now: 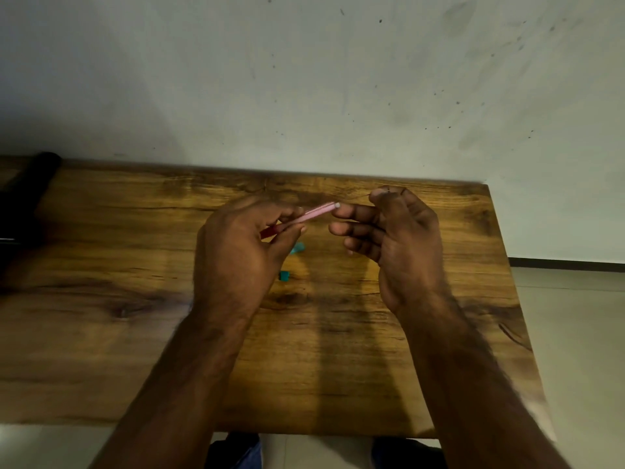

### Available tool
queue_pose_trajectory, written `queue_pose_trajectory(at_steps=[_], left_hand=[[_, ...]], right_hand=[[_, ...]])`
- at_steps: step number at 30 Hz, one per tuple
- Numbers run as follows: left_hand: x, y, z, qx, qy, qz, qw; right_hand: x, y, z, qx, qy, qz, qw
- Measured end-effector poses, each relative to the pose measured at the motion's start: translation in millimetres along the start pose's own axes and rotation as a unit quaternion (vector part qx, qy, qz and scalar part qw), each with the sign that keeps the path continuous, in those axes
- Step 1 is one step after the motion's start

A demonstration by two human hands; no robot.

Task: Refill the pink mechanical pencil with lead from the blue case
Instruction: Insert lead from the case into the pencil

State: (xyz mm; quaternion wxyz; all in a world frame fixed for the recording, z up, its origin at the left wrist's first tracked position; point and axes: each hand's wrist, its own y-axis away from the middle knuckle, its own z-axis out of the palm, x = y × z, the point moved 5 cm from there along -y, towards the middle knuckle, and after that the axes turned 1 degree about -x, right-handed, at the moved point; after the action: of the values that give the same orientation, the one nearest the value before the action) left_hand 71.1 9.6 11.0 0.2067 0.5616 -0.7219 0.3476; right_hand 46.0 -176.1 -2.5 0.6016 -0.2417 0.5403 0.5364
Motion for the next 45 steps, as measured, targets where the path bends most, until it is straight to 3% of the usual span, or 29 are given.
queue_pose_trajectory(at_steps=[23, 32, 45], left_hand=[[-5, -2, 1, 0.000, -0.007, -0.008, 1.000], [0, -1, 2, -0.005, -0.006, -0.005, 1.000], [-5, -2, -1, -0.012, -0.006, -0.001, 1.000]], right_hand=[[1, -3, 3, 0.006, 0.012, -0.040, 0.999], [4, -5, 4, -0.009, 0.097, -0.054, 0.994], [12, -3, 9, -0.041, 0.114, 0.004, 0.993]])
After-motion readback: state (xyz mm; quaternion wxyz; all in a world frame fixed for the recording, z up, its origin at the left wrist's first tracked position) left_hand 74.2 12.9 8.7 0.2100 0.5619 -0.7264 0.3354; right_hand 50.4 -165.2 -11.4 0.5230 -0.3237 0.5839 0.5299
